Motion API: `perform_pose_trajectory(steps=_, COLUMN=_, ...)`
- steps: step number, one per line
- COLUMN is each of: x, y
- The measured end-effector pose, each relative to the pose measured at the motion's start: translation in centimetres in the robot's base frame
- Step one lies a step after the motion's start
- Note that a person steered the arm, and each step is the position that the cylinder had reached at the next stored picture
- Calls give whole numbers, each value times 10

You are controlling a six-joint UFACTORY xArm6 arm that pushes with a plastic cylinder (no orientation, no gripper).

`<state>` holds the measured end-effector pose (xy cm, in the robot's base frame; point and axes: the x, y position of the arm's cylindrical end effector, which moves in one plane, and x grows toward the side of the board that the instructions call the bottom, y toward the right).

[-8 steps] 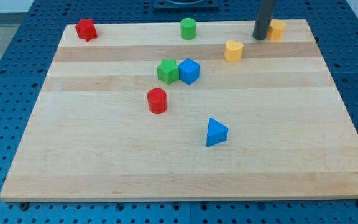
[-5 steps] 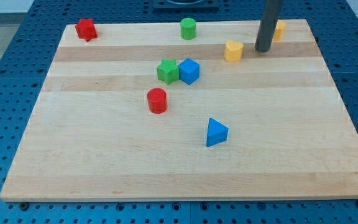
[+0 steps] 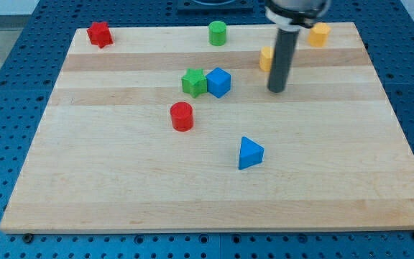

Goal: Push the blue cube to the left center of the board

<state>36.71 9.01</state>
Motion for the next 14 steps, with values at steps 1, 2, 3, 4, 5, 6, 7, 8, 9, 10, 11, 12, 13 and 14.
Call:
perform_pose_trajectory(steps=1, x=-19, y=-29)
perform_pose_trajectory(steps=2, x=-31, y=-40)
perform_pose_trajectory(steps=3, x=-22, y=-41)
perform_pose_trajectory(steps=4, x=3, y=-41)
perform_pose_trajectory(steps=5, x=11, y=-50)
perform_pose_trajectory(steps=6, x=-9, y=-50)
perform_pose_trajectory(steps=7, x=-54, y=-53)
perform_pose_trajectory(steps=8, x=-52, y=-73)
perform_pose_trajectory(steps=9, x=-30, y=-77)
perform_pose_trajectory(steps=10, x=-18, y=-73)
perform_pose_trajectory(steps=11, x=-11, y=-67)
perform_pose_trajectory(steps=12, x=5, y=-60)
perform_pose_trajectory(steps=13, x=18, y=-60)
perform_pose_trajectory(steps=14, x=18, y=-78)
